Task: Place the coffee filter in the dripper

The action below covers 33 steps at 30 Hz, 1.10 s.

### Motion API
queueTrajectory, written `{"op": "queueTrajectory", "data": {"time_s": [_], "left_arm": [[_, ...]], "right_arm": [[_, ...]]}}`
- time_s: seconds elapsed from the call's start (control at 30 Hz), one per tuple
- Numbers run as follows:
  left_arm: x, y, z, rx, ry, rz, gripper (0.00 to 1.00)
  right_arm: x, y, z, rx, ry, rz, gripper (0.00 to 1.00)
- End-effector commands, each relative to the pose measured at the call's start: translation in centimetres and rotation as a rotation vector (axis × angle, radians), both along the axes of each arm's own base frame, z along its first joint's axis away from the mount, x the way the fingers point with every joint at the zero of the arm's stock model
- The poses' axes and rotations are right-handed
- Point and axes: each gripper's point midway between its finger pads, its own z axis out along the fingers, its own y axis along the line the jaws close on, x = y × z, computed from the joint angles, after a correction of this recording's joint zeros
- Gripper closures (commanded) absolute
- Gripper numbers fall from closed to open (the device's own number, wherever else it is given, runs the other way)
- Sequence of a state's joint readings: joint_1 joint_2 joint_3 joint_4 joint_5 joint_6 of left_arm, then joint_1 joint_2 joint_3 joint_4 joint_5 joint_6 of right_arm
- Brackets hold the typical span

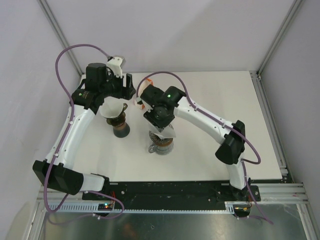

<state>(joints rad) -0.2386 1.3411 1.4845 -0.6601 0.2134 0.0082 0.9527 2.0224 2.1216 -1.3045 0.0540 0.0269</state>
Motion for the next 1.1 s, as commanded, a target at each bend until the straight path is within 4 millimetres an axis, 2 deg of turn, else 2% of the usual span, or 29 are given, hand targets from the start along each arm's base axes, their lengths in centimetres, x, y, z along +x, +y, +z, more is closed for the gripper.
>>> {"op": "queueTrajectory", "data": {"time_s": [0.0,0.3,0.5,0.63,0.7,0.8,0.97,1.07], "left_arm": [[0.3,-0.1,0.8,-0.017,-0.031,-0.007,0.21],[0.3,-0.2,0.9,-0.02,-0.032,-0.013,0.21],[0.3,-0.2,1.0,-0.019,-0.035,-0.011,0.21],[0.3,-0.1,0.9,-0.018,-0.032,-0.01,0.21],[0.3,0.0,0.8,-0.015,-0.031,-0.006,0.21],[0.3,0.1,0.6,-0.006,-0.032,-0.002,0.2],[0.2,0.2,0.7,-0.005,-0.034,0.0,0.2],[0.2,0.2,0.7,-0.005,-0.034,0.0,0.2]], "right_arm": [[0.1,-0.6,3.7,0.055,-0.09,-0.013,0.5],[0.8,-1.7,6.4,0.051,-0.189,-0.043,0.48],[1.2,-2.8,10.1,0.078,-0.319,-0.072,0.48],[0.8,-2.4,12.3,0.15,-0.383,-0.059,0.52],[0.1,-1.6,12.5,0.201,-0.373,-0.031,0.59],[-0.6,-1.0,11.7,0.239,-0.343,-0.004,0.69],[-1.8,-0.1,9.9,0.283,-0.265,0.042,0.93],[-2.4,0.3,8.6,0.292,-0.214,0.054,0.99]]}}
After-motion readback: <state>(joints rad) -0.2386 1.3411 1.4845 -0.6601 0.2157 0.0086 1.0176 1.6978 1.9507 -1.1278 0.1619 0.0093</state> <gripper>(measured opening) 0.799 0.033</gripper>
